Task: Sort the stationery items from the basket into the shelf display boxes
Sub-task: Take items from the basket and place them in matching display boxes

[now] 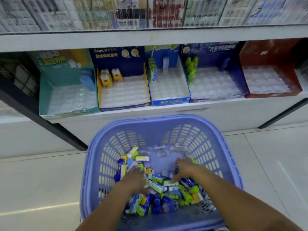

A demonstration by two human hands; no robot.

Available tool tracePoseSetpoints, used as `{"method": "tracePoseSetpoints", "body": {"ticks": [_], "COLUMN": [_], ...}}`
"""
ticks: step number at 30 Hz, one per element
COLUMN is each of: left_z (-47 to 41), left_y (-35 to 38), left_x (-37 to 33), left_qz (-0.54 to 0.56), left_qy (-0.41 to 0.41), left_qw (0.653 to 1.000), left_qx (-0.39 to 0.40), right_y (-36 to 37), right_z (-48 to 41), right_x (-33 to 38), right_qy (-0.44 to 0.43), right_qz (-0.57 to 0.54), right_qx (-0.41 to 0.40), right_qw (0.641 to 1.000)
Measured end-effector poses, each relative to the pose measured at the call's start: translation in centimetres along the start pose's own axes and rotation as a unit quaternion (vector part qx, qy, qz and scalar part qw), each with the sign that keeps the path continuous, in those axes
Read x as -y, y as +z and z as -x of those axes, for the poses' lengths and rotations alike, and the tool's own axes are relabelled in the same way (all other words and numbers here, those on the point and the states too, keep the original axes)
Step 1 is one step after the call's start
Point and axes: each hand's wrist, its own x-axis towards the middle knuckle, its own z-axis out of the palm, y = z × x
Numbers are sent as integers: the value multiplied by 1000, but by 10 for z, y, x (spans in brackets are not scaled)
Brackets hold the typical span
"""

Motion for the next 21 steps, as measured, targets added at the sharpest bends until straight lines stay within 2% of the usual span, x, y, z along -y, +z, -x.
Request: {"method": "tracePoseSetpoints", "body": {"ticks": [3,8,10,12,15,18,21], "left_z": [-6,-31,-39,-44,-48,-49,-49], "left_y": [4,3,5,7,9,10,13], "left_x": [1,-12,-14,-14,-15,-16,-14], "left_qz": [-58,-70,-70,-74,-88,-114,-160], "left_qy": [5,-2,22,36,47,49,63], "left_qw": [998,992,993,994,992,990,984], "left_qx": [-7,-103,-91,-74,-75,-64,-40], "right_y": [14,40,42,43,40,27,19], "right_z": [-20,-39,-43,-47,-51,-51,-48], "right_x": [-4,18,28,36,44,45,41], "right_qy": [-5,-116,-151,-173,-161,-140,-137], "right_qz": [-16,13,37,15,-13,-22,-19], "right_qx": [-15,-3,5,12,42,134,154], "right_qw": [1000,993,988,985,986,981,978]}}
